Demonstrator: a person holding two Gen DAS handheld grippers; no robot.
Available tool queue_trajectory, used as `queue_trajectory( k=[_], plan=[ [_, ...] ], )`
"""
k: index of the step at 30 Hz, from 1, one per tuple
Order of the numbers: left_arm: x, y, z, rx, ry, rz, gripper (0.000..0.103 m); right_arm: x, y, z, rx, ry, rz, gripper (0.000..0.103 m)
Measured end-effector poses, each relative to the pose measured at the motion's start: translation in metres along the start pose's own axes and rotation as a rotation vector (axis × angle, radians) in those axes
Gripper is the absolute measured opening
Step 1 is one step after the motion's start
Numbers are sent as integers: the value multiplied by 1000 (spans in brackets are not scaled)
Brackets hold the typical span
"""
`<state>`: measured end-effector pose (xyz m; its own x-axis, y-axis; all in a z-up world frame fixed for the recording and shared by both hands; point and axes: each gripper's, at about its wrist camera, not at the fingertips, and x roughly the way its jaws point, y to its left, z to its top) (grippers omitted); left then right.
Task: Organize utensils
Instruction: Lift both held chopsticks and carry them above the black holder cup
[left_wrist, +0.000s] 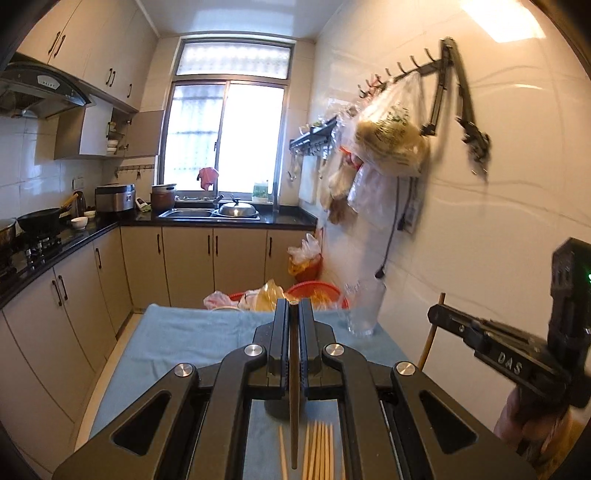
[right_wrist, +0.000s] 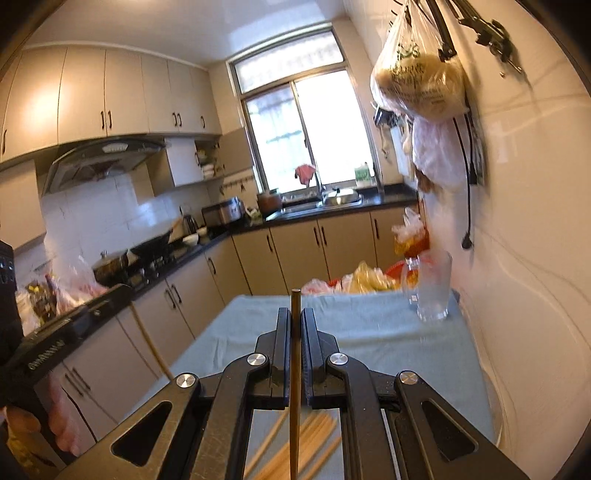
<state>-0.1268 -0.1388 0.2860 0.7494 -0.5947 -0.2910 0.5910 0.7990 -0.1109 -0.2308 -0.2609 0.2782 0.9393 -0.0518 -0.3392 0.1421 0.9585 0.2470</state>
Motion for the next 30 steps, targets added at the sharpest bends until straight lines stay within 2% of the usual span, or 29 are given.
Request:
queue_trajectory(
  k=[5,9,13,15,18,22,27,30],
  plan=[
    [48,11,29,-75,-14,8,5,38,0,30,7,-61,-22,6],
    [79,26,45,-142,-25,4,5,72,-9,49,72,-99,-7,6],
    [113,33,43,-152,-4,19,5,101,-18,55,108,-121,-12,6],
    [136,36,32,-145,43,33,5,123,-22,49,107,-99,-30,6],
    [161,40,16,-145,110,39,5,152,-31,31,124,-18,-36,6],
    [178,45,2,-143,150,36,5,175,-44,14,146,42,-42,6],
    [183,40,-4,-94,165,52,5,177,-58,13,184,63,-25,6],
    [181,40,-6,-78,161,52,5,160,-62,24,224,61,50,6]
  ],
)
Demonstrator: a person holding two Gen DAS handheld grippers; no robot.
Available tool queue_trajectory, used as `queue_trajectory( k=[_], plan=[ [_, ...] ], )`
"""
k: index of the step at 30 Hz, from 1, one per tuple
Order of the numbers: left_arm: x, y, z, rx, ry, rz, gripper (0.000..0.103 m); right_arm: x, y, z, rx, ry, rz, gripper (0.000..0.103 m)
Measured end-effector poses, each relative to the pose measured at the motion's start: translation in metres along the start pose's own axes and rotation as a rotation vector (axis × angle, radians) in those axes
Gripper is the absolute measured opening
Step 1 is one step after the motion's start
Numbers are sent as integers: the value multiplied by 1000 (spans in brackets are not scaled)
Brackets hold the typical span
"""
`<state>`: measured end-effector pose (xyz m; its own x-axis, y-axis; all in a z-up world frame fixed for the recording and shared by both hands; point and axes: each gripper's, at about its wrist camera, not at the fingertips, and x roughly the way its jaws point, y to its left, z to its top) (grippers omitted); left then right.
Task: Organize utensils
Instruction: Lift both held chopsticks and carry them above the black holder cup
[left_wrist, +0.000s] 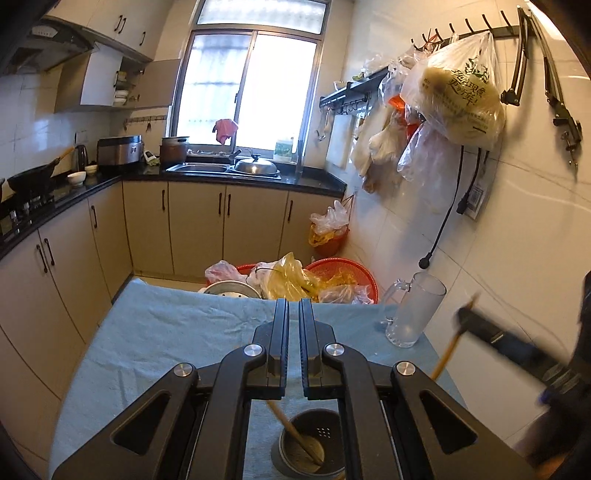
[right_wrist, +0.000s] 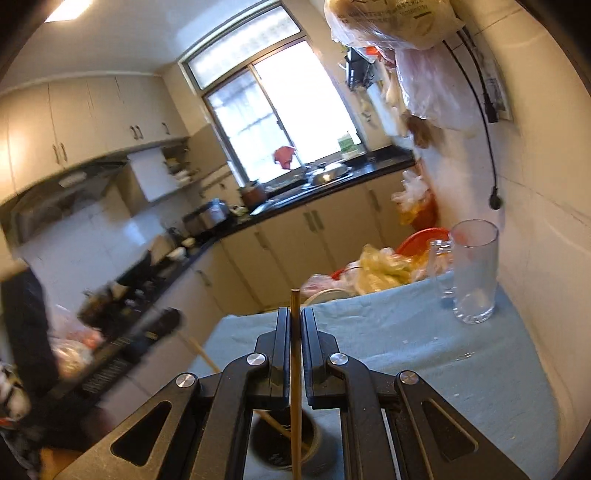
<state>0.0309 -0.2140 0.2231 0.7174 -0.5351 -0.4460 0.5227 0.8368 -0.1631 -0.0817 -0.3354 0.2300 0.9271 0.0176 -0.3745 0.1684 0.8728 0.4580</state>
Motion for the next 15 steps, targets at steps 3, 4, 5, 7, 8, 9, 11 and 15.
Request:
queue_trajectory(
  k=[3,4,5,7,8,9,11,15],
  plan=[
    [2,0,-2,-1,12,1,5,-20,0,15,47,-55,53,6],
    [3,1,-2,-5,18,2,5,-27,0,21,60,-88,56,6],
    [4,2,-2,-10,21,2,5,-30,1,24,61,-115,48,6],
    [2,4,-3,-26,29,-3,5,-32,2,28,59,-167,9,6],
    [-1,6,-3,-37,31,-8,5,-29,2,29,55,-182,-16,6],
    [-4,7,-3,-44,30,-13,5,-23,2,27,43,-186,-49,6],
    [-15,10,-3,-58,27,-30,9,-7,1,22,10,-162,-106,6],
    [-38,21,-10,-84,15,-29,41,30,-13,-1,36,-21,-107,7]
  ],
)
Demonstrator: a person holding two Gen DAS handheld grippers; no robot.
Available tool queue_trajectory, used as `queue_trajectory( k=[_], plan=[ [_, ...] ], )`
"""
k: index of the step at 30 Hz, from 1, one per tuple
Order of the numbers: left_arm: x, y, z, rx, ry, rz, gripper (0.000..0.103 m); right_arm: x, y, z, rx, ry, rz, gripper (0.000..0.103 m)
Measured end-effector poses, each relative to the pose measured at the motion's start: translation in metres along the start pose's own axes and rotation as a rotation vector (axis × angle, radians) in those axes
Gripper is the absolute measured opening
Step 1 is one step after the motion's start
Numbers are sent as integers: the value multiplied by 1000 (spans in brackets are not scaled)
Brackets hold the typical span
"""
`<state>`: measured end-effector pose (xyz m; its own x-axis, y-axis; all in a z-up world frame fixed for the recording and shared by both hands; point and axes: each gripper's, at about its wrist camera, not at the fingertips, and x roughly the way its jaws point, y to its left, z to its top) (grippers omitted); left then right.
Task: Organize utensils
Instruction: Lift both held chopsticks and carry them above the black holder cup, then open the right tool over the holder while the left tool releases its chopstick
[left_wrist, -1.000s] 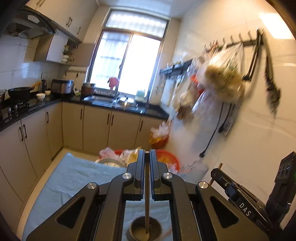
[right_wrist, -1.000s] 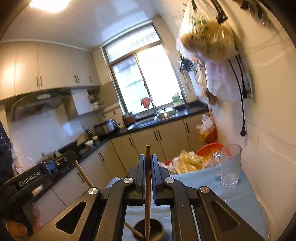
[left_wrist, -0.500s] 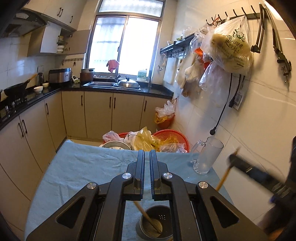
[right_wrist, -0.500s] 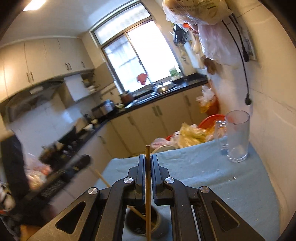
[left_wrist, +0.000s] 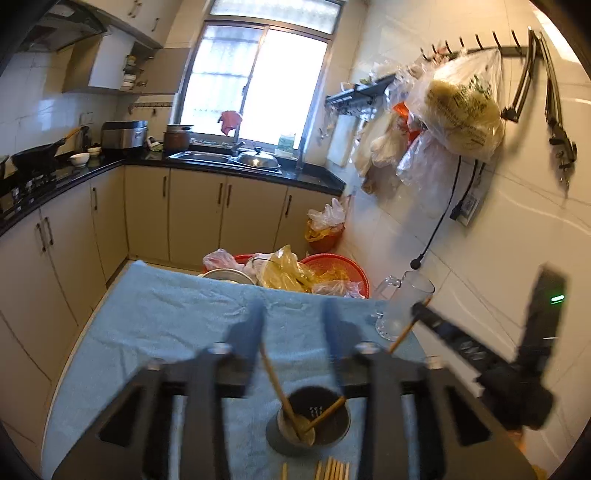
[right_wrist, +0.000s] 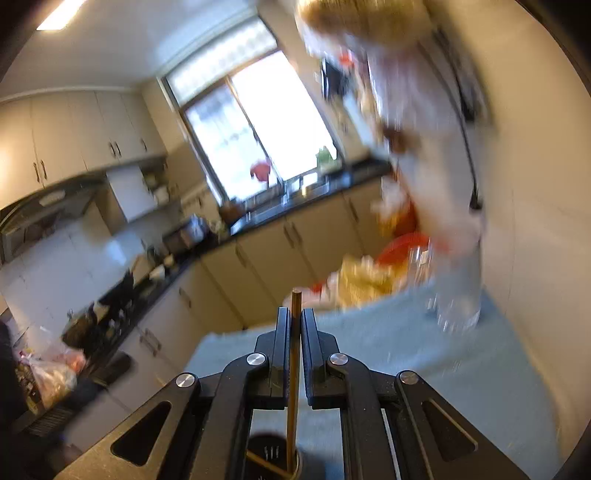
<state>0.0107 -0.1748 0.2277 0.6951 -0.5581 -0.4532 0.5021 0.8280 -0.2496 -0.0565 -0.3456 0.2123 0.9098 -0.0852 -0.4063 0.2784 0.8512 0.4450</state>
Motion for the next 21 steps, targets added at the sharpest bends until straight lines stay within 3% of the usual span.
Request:
queue_trajectory(
  k=[5,7,9,13,18,21],
  plan=[
    [-35,22,-18,-24,-13,41,43,19,-13,-14,23,96,-3,9],
    [-47,28,-24,-24,-20,68,45,13,-15,-11,30,96,-8,16],
    [-61,35,-32,-26,-28,96,49,3,-15,-7,26,79,-15,33],
    [-79,44,-52,-39,-20,118,53,-33,-7,-1,4,40,-23,41],
    [-81,47,-86,-49,63,126,54,-76,-2,-9,-41,65,-36,52],
    [-74,46,-114,-38,139,121,54,-94,-4,-28,-89,161,-54,59]
  ],
)
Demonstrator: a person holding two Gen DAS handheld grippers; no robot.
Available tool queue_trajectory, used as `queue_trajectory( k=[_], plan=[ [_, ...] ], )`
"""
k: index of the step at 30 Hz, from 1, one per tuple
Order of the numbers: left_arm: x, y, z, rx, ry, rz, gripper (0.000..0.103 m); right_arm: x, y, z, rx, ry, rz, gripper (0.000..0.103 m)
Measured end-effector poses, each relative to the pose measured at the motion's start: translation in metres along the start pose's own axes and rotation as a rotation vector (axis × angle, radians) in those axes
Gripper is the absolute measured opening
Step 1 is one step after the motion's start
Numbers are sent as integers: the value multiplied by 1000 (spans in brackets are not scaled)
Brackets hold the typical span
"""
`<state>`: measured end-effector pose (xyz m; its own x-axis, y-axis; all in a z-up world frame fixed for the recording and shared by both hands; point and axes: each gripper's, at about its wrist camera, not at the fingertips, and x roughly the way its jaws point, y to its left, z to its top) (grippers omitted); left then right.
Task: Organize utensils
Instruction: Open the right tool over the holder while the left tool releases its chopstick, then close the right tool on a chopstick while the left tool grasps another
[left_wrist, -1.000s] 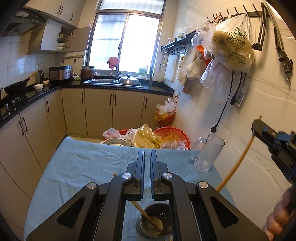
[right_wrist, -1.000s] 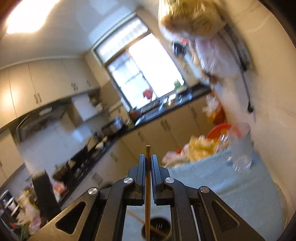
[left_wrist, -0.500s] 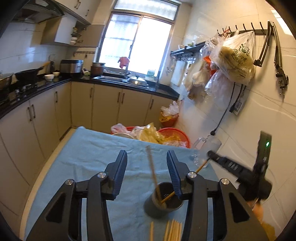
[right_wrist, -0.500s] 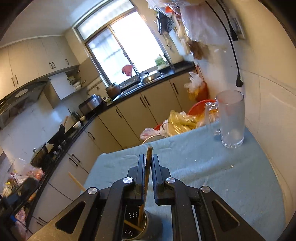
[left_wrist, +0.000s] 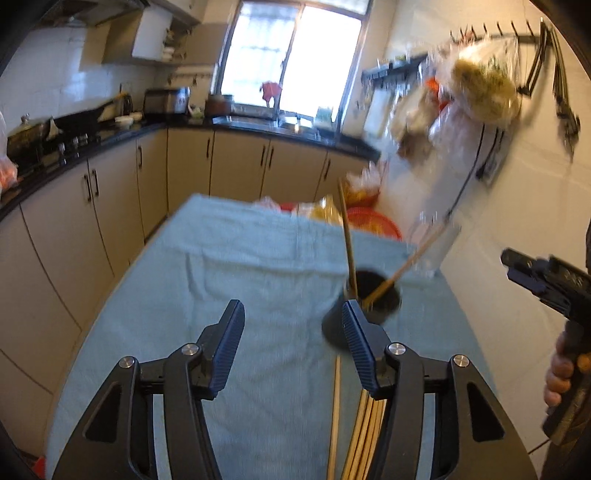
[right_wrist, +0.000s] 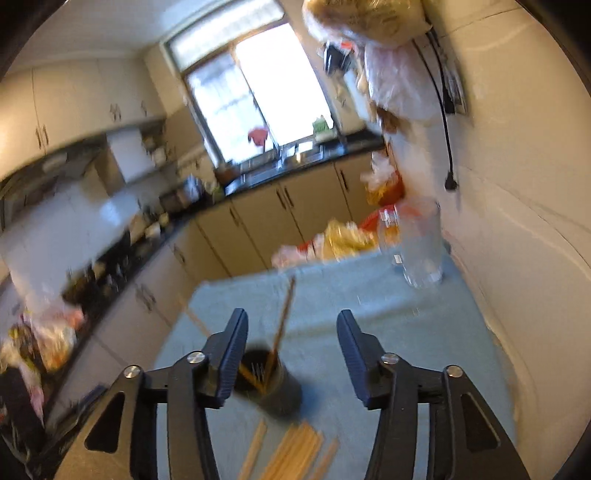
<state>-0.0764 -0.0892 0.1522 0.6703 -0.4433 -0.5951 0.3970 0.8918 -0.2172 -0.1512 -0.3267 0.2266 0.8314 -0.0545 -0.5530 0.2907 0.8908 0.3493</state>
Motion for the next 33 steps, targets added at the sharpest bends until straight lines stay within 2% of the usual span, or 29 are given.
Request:
queue_trajectory(
  k=[5,7,8,9,13,16,18,19,20,21,22,23,27,30,33],
  plan=[
    [35,-10,-43,50,151,-4,54,16,-17,-72,-84,239,-66,60],
    [54,-18,-58,76,225,-18,54,31,-26,-109,-81,324,-67,52],
    [63,-21,-64,87,261,-27,54,37,-30,-123,-67,353,-58,41],
    [72,-25,-71,96,293,-31,54,45,-34,-139,-45,392,-36,34],
    [103,-46,-85,154,374,-23,54,67,-34,-178,-4,446,15,31],
    [121,-54,-88,184,400,-7,52,80,-27,-186,-21,451,5,31],
    [129,-58,-87,196,399,12,46,84,-22,-185,-47,435,-21,30],
    [131,-59,-87,206,397,20,41,87,-20,-184,-57,435,-33,30],
    [133,-62,-87,219,396,35,26,88,-18,-181,-60,434,-39,28],
    [134,-63,-87,232,394,58,8,90,-16,-179,-69,434,-51,22],
    [135,-62,-86,224,393,77,7,94,-14,-179,-88,435,-72,18],
    [135,-58,-85,194,402,60,6,98,-8,-174,-104,433,-88,16],
    [125,-34,-84,127,444,47,7,98,-8,-172,-161,456,-88,13],
    [114,-21,-86,107,477,40,7,86,-22,-172,-197,495,-84,13],
    [108,-14,-87,74,517,-8,9,74,-42,-173,-207,529,-87,14]
  ],
)
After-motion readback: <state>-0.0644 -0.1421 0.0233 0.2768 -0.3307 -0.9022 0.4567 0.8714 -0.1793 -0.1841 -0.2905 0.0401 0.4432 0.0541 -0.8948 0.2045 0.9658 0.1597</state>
